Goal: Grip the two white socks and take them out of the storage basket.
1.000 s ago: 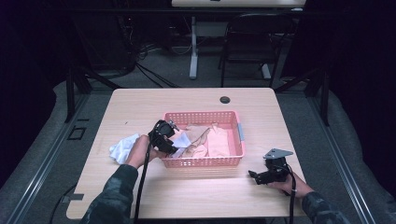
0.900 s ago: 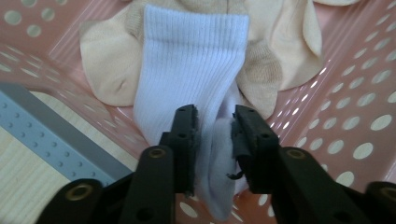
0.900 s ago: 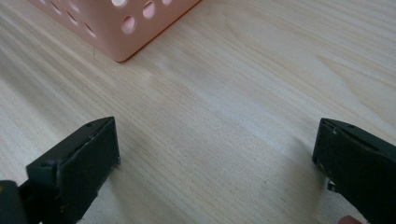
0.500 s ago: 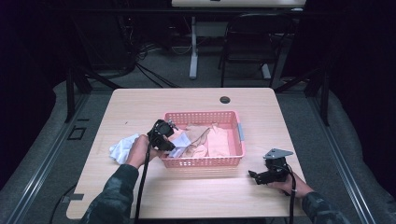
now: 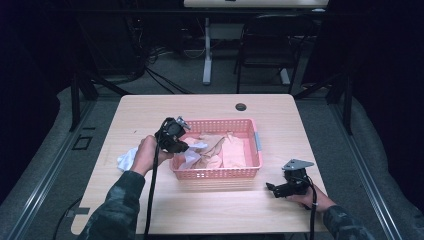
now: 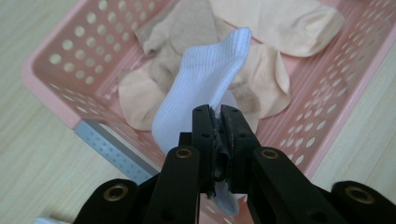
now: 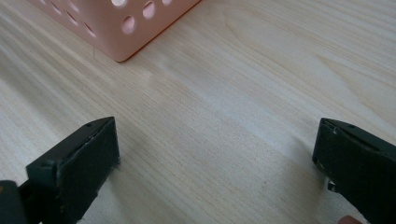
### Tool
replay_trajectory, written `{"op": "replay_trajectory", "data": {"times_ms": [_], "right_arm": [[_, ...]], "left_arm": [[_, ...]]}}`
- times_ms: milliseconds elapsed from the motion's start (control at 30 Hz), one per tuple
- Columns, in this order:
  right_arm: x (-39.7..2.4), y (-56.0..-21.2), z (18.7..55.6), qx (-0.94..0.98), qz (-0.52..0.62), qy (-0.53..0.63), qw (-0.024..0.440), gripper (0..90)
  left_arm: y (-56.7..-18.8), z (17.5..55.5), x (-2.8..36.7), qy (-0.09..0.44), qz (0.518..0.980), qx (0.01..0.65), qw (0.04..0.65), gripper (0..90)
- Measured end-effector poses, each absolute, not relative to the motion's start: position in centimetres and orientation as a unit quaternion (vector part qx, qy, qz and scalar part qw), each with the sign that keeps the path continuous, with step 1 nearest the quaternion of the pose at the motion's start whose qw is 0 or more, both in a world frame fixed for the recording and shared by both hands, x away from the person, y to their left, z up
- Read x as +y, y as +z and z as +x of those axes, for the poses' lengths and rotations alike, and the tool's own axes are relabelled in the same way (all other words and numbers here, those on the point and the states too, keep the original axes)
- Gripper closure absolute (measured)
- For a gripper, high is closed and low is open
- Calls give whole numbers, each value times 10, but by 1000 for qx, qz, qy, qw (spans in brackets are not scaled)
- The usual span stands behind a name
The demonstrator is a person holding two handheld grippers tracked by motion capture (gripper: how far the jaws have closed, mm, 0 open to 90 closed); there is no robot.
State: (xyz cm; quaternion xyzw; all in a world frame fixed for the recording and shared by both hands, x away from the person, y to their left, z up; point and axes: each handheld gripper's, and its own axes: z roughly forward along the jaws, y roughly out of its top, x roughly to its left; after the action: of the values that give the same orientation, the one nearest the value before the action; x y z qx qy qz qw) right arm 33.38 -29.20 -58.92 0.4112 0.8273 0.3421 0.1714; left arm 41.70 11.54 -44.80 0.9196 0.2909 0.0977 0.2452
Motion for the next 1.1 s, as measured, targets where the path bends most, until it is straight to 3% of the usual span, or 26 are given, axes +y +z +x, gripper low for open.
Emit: {"op": "replay_trajectory", "data": {"times_ms": [1100], "right_arm": [[-292,-589,334,826,412,343,172,0]], "left_arm": [[-360,425,118,135,904,271,302,848]]}}
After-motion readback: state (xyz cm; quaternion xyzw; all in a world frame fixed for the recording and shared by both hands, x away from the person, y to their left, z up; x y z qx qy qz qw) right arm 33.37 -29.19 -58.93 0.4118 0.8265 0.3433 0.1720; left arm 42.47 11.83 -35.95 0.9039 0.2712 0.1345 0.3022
